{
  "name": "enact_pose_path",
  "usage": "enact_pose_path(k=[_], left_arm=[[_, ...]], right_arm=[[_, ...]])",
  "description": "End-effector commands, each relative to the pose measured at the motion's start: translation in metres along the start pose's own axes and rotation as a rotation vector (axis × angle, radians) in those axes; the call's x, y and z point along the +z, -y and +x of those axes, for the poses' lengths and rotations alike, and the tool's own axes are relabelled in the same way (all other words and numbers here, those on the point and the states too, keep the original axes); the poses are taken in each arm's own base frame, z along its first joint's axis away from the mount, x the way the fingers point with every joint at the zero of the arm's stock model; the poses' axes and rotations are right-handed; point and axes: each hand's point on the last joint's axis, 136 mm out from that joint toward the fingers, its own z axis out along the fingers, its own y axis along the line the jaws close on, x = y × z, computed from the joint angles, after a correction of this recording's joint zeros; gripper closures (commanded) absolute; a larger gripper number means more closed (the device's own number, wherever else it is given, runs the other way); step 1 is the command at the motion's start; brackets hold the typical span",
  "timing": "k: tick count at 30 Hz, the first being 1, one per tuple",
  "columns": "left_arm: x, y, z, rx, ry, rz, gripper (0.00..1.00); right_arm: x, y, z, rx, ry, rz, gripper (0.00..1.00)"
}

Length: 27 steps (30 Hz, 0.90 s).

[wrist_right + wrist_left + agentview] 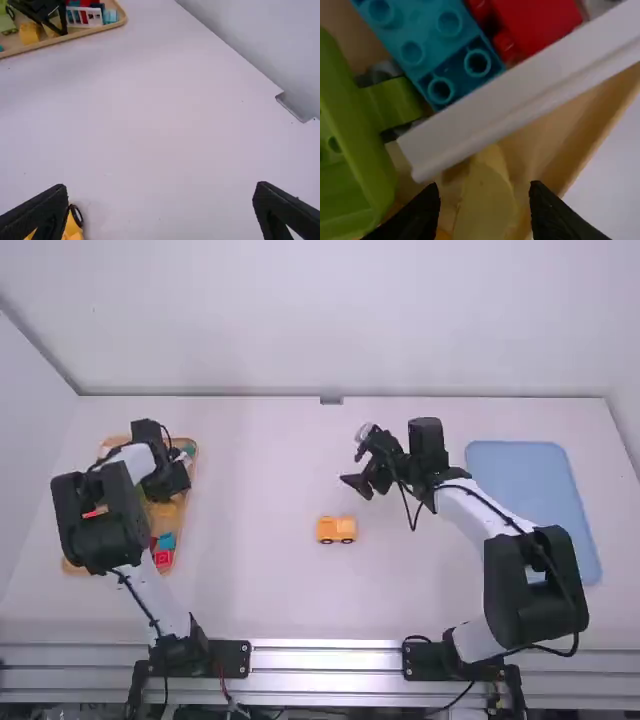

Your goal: Assemble lego blocks to make yellow taxi

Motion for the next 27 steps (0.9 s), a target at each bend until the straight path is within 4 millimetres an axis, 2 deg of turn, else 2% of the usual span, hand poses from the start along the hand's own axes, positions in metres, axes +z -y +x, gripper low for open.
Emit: enact_pose_path(k=[1, 6, 9, 14, 21, 23, 25, 27], left_arm=[[0.008, -0.001, 0.014, 0.032, -0.037, 0.005, 0.53], [0.009, -0.002, 0.017, 0.033, -0.046, 0.004, 0.59], [0.009, -0.002, 0.017, 0.032, -0.043, 0.004, 0.69], [0.009, -0.001, 0.015, 0.032, -0.038, 0.004, 0.75], [0.004, 0.0, 0.001, 0.065, 0.014, 0.008, 0.91], [-0.007, 0.0, -0.005, 0.062, 0.029, 0.01, 0.97], [-0.018, 0.001, -0.01, 0.064, 0.047, 0.012, 0.98], [-0.038, 0.008, -0.018, 0.076, 0.096, 0.023, 0.98]], right_arm=[[0.0, 0.0, -0.002, 0.003, 0.004, -0.005, 0.02], [0.0, 0.0, -0.002, 0.001, 0.005, -0.004, 0.02], [0.0, 0.001, -0.002, 0.002, 0.005, -0.004, 0.02], [0.0, -0.001, -0.002, 0.003, 0.008, -0.011, 0.02], [-0.001, -0.016, -0.013, -0.002, 0.069, -0.102, 0.02], [-0.002, -0.018, -0.018, -0.001, 0.093, -0.119, 0.02], [-0.002, -0.015, -0.024, 0.043, 0.11, -0.111, 0.02], [-0.003, -0.008, -0.036, 0.125, 0.148, -0.091, 0.02]])
